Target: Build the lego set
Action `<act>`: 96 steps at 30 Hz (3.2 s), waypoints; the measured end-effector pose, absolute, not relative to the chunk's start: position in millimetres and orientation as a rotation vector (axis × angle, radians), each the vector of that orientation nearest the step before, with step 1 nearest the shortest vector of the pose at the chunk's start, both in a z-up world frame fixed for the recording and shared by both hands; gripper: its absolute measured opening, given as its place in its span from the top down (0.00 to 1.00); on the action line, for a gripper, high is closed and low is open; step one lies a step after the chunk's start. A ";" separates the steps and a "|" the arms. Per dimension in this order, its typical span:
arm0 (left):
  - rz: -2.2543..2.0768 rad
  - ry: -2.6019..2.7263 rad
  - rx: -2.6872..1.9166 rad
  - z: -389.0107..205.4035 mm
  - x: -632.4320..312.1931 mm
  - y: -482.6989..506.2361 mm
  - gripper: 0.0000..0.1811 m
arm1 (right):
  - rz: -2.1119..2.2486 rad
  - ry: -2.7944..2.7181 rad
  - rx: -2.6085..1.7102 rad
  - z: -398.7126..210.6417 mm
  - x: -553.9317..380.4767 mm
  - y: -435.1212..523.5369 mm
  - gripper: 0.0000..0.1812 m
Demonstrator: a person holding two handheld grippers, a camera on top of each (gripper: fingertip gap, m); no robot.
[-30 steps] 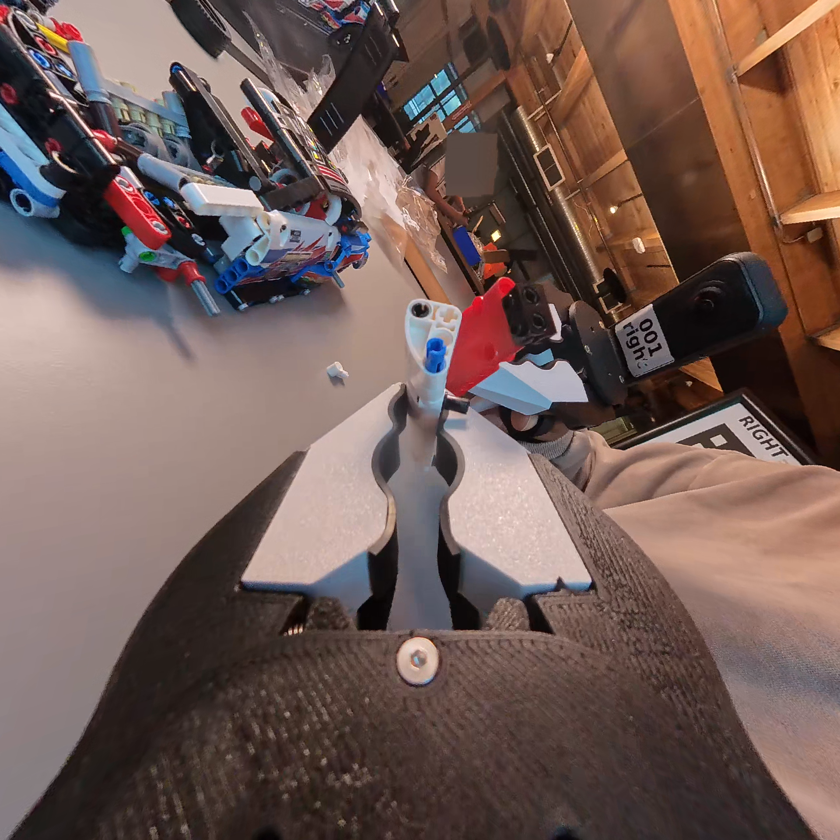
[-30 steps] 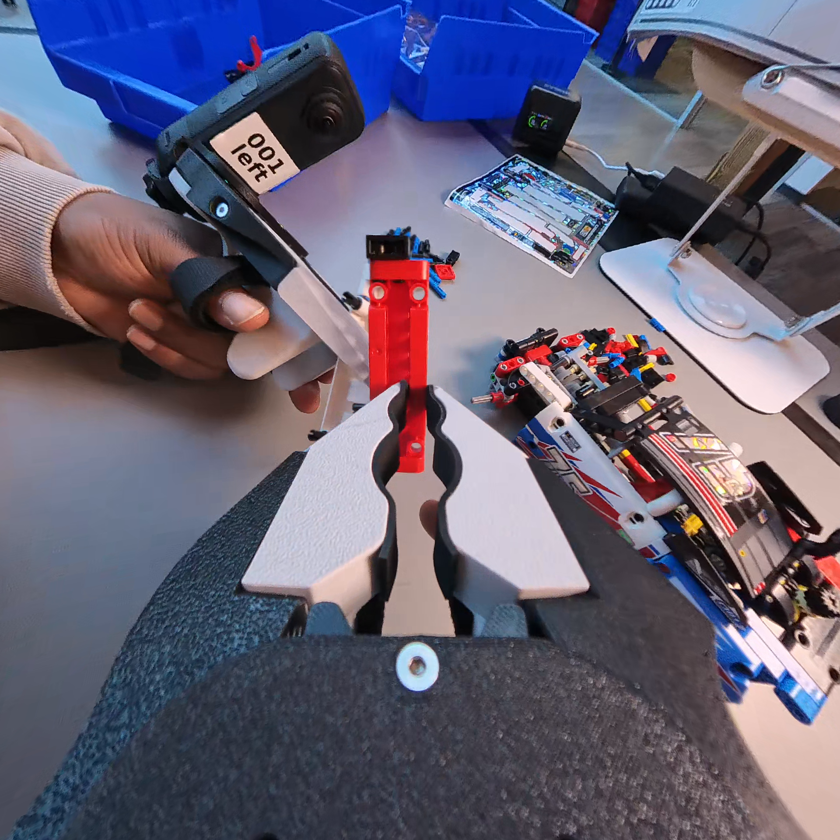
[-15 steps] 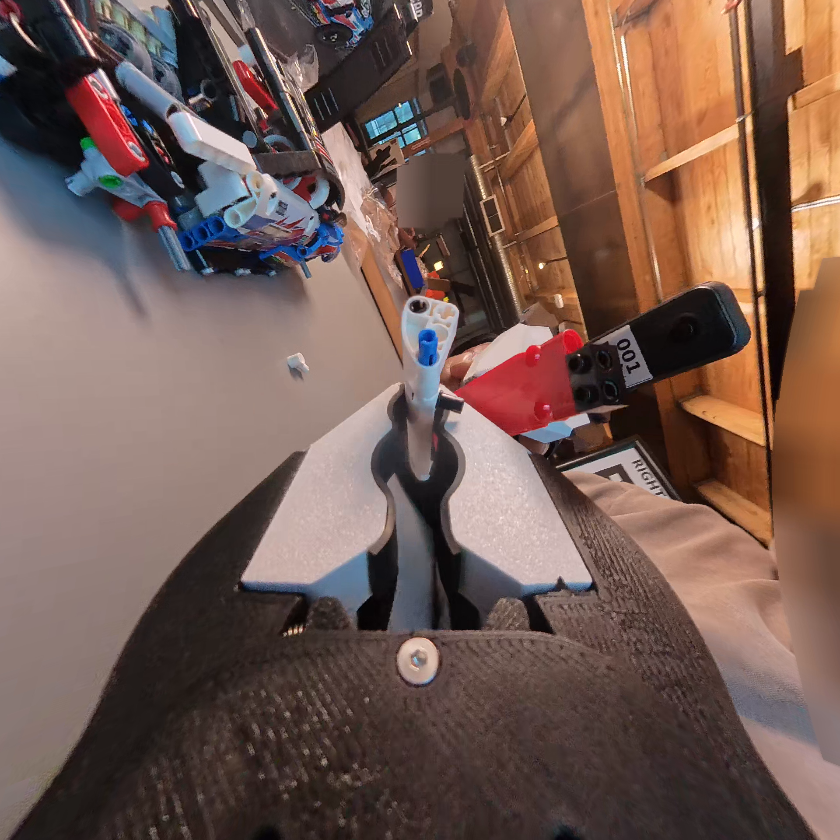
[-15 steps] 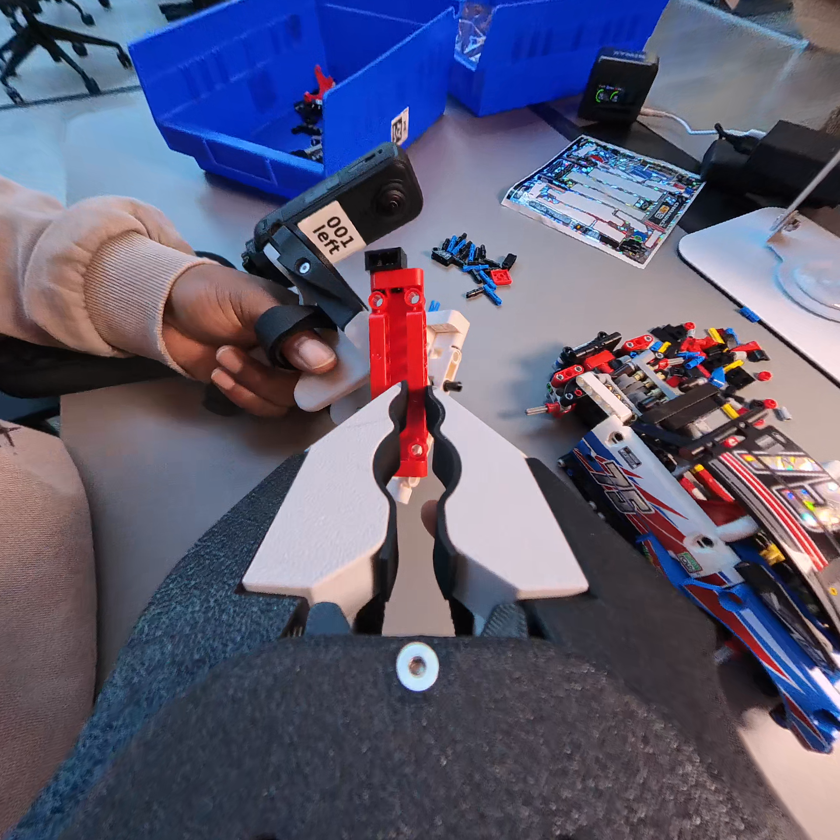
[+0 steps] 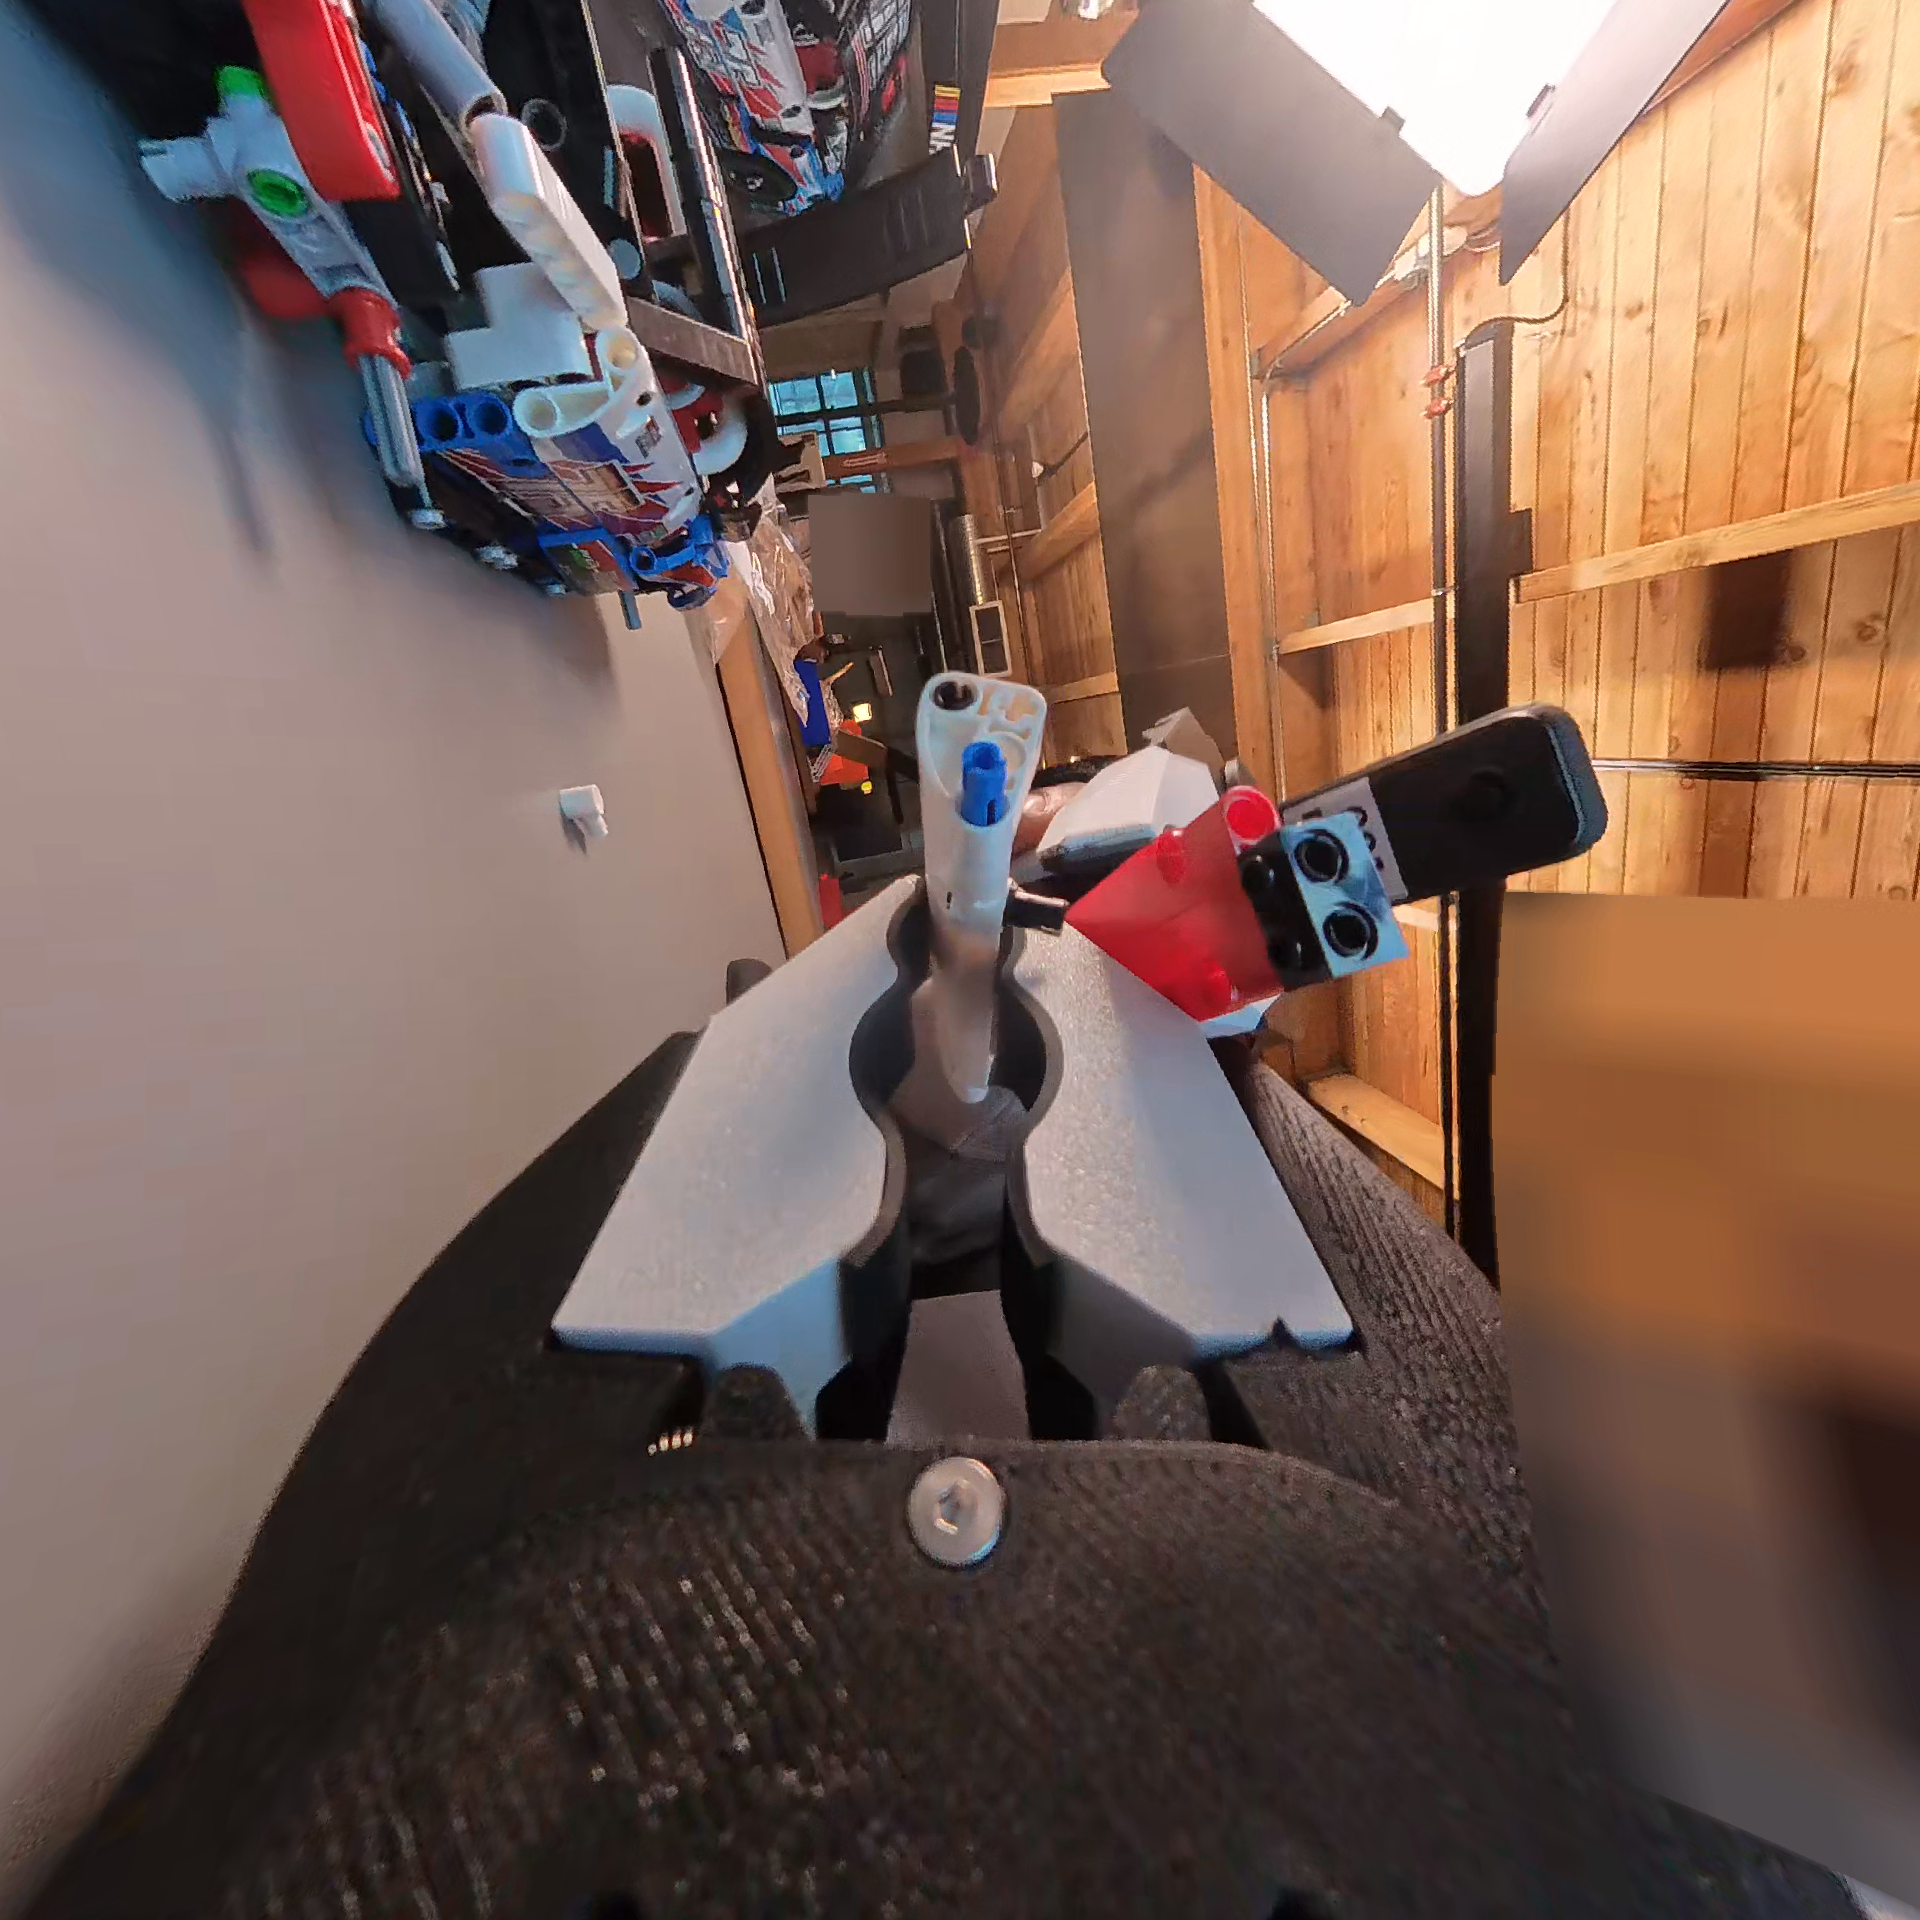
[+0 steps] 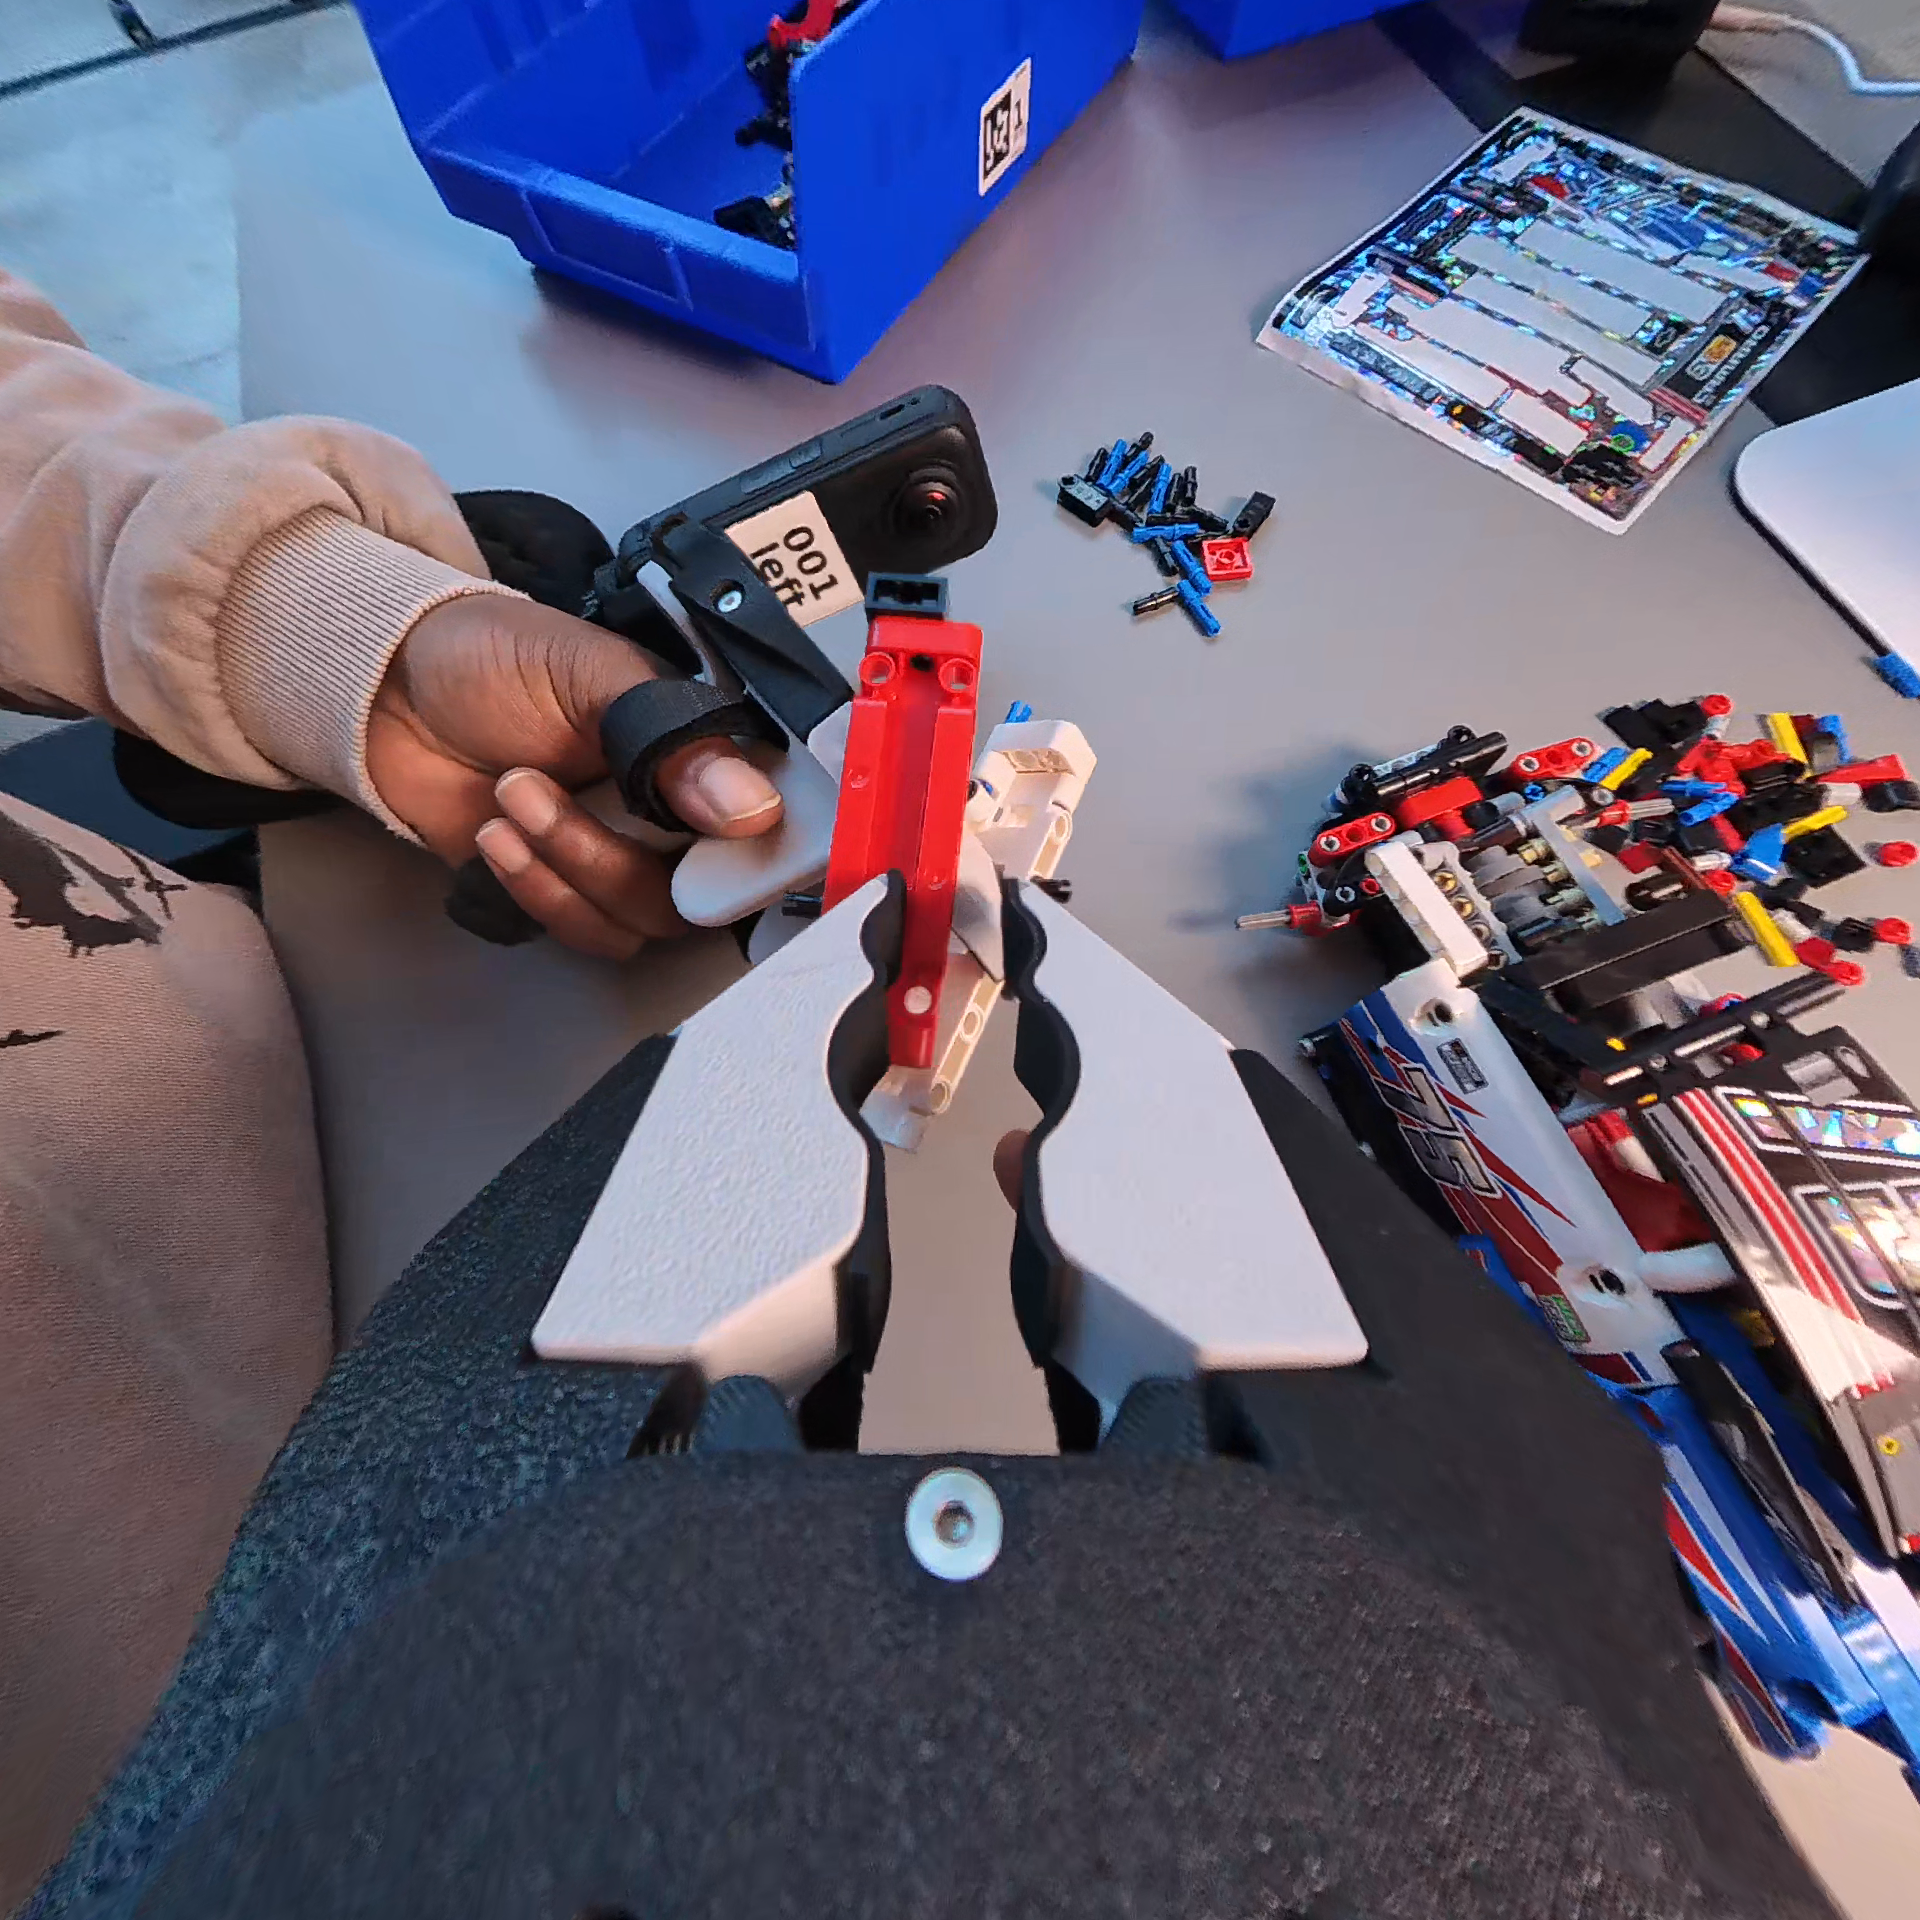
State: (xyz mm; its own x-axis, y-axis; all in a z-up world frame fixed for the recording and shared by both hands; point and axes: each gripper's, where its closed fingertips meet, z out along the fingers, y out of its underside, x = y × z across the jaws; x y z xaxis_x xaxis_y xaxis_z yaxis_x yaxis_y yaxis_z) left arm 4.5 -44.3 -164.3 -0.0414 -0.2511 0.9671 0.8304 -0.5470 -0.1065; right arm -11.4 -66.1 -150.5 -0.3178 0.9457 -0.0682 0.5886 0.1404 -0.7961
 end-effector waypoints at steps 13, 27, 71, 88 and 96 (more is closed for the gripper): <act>-1.685 -0.611 -1.570 -179.4 23.3 -48.1 0.97 | 1.126 -2.267 -1.375 -171.1 -2.6 -81.9 0.87; -1.568 -0.411 -1.701 -178.7 29.8 -46.6 0.97 | 1.015 -2.177 -0.808 -151.4 -2.7 -99.5 0.94; -1.180 -0.040 -1.610 -154.2 25.1 -49.9 0.97 | 1.433 -1.385 -1.425 -135.6 11.1 -34.7 0.97; -1.165 -0.079 -1.630 -157.3 21.3 -47.7 0.97 | 1.348 -1.417 -1.423 -142.4 11.9 -34.3 0.96; -1.151 -0.098 -1.659 -162.5 21.1 -47.4 0.97 | 1.322 -1.422 -1.441 -147.8 11.3 -35.2 0.96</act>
State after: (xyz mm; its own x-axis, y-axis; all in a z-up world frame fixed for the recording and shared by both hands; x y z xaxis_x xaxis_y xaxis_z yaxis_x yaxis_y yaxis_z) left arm 21.1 -47.4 -162.5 0.5311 -0.4555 0.7145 0.5697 -0.4322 -0.6990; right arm 11.3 -35.2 -147.8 -0.1280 0.9752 -0.1806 0.2506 -0.1444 -0.9573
